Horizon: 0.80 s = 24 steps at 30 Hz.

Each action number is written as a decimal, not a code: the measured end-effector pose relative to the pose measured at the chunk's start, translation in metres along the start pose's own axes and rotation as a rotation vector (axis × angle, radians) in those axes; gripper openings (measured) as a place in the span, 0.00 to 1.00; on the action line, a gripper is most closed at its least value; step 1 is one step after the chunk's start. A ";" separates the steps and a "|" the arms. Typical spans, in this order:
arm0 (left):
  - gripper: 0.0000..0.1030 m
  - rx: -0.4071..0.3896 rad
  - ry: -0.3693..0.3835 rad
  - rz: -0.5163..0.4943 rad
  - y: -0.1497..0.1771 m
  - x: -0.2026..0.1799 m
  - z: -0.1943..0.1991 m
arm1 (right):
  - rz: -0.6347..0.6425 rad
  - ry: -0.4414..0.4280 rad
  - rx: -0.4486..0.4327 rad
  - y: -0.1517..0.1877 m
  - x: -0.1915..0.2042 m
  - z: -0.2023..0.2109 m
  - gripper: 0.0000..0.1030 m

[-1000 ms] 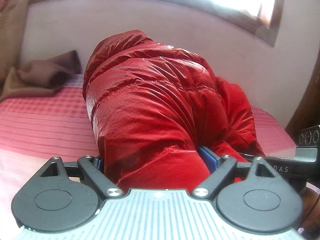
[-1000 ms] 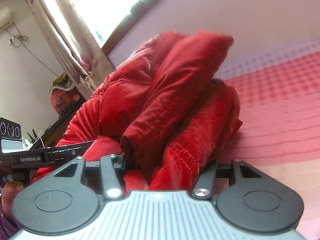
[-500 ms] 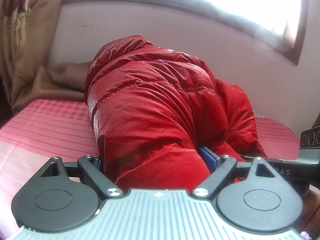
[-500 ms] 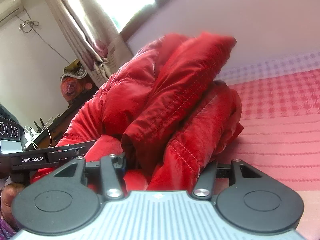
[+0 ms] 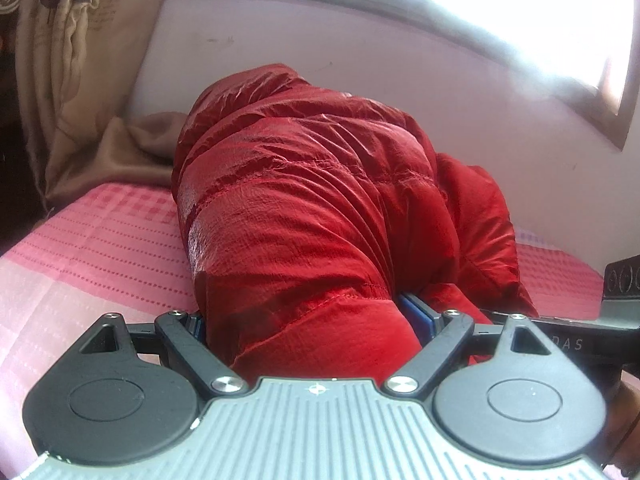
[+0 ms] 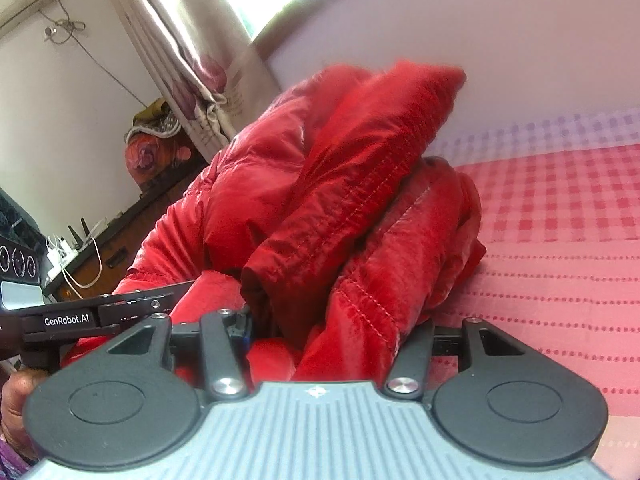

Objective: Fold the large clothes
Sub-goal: 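Hold the folded red jacket bundle pressed down with both grippers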

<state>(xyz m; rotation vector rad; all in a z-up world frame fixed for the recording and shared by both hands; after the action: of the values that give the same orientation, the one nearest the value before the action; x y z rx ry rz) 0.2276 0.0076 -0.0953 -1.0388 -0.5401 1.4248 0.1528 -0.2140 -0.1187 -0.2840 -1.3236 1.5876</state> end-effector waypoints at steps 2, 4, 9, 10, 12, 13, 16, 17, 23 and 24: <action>0.84 0.002 0.004 0.003 0.003 0.001 0.000 | 0.001 0.004 0.004 0.004 -0.002 0.000 0.51; 0.84 0.002 0.007 0.007 0.004 0.002 0.001 | 0.002 0.005 0.006 0.006 -0.004 0.002 0.51; 0.85 0.005 0.013 0.022 0.004 0.006 0.000 | 0.002 0.011 0.009 0.003 0.000 -0.008 0.51; 0.85 0.004 0.013 0.027 0.004 0.008 -0.002 | 0.002 0.013 0.009 0.003 0.000 -0.008 0.51; 0.85 0.000 0.012 0.033 0.004 0.009 -0.002 | 0.005 0.019 0.006 0.002 0.002 -0.008 0.51; 0.85 0.000 0.011 0.034 0.003 0.009 -0.002 | 0.010 0.023 0.005 0.002 0.004 -0.008 0.51; 0.84 -0.004 0.011 0.045 0.001 0.005 0.001 | 0.029 0.030 0.008 -0.004 0.007 -0.009 0.50; 0.84 -0.005 0.013 0.048 0.000 0.004 0.001 | 0.040 0.031 0.006 -0.005 0.009 -0.009 0.50; 0.84 0.002 0.023 0.049 0.004 0.006 -0.003 | 0.073 0.039 0.016 -0.006 0.006 -0.010 0.49; 0.85 0.000 0.023 0.046 0.006 0.007 -0.003 | 0.074 0.040 0.014 -0.002 0.005 -0.010 0.49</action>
<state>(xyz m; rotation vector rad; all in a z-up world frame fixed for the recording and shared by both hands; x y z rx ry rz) 0.2280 0.0122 -0.1035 -1.0722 -0.5022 1.4516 0.1588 -0.2042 -0.1183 -0.3583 -1.2834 1.6442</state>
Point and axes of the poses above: each gripper's, at about its wrist camera, not at the fingertips, and z roughly against the way its jaws point, x to its left, y to its underside, the point moved 4 cm from there along -z, roughly the way its jaws point, and after that the axes turned 5 degrees about z, right-handed, at the moved point
